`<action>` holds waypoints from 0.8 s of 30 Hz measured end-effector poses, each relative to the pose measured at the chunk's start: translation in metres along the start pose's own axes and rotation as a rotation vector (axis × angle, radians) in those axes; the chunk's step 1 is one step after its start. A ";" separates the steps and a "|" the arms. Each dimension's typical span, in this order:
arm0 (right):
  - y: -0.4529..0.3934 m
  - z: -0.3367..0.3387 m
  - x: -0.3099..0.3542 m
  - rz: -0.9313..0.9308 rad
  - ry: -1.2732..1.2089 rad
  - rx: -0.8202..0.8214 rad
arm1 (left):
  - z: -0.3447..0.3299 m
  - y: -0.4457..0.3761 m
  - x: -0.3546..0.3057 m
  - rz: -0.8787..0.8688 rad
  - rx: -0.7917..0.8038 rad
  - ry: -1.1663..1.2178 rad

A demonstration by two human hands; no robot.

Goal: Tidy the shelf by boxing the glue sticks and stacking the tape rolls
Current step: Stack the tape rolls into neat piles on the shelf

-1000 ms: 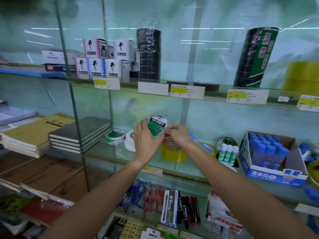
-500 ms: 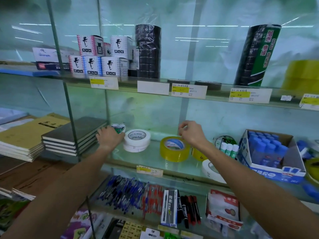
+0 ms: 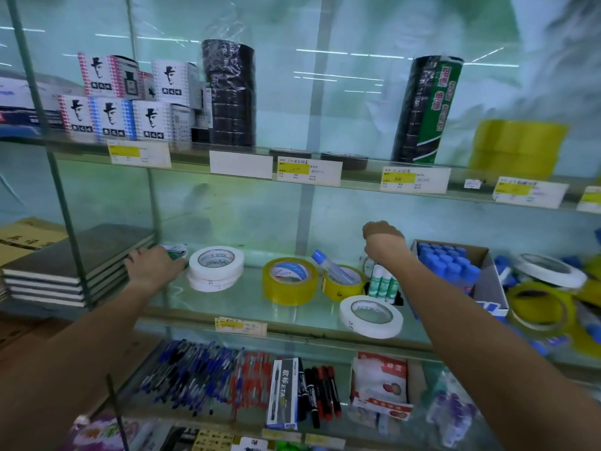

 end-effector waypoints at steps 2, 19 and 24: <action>-0.001 -0.008 -0.005 0.000 0.036 0.035 | 0.005 0.001 -0.004 -0.002 -0.045 -0.003; -0.006 -0.025 -0.010 0.047 0.168 -0.044 | 0.025 0.101 -0.196 -0.610 -0.052 0.468; 0.000 -0.006 -0.021 0.058 0.118 -0.147 | 0.013 0.130 -0.228 -0.565 0.164 0.690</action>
Point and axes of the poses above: each hand's wrist, its own y-axis away from the middle knuckle, its own z-axis out of the back of the hand, x = y × z, the point moved 6 cm from there along -y, towards the middle knuckle, and after that the axes turned 5 degrees about y, right-handed, at the moved point
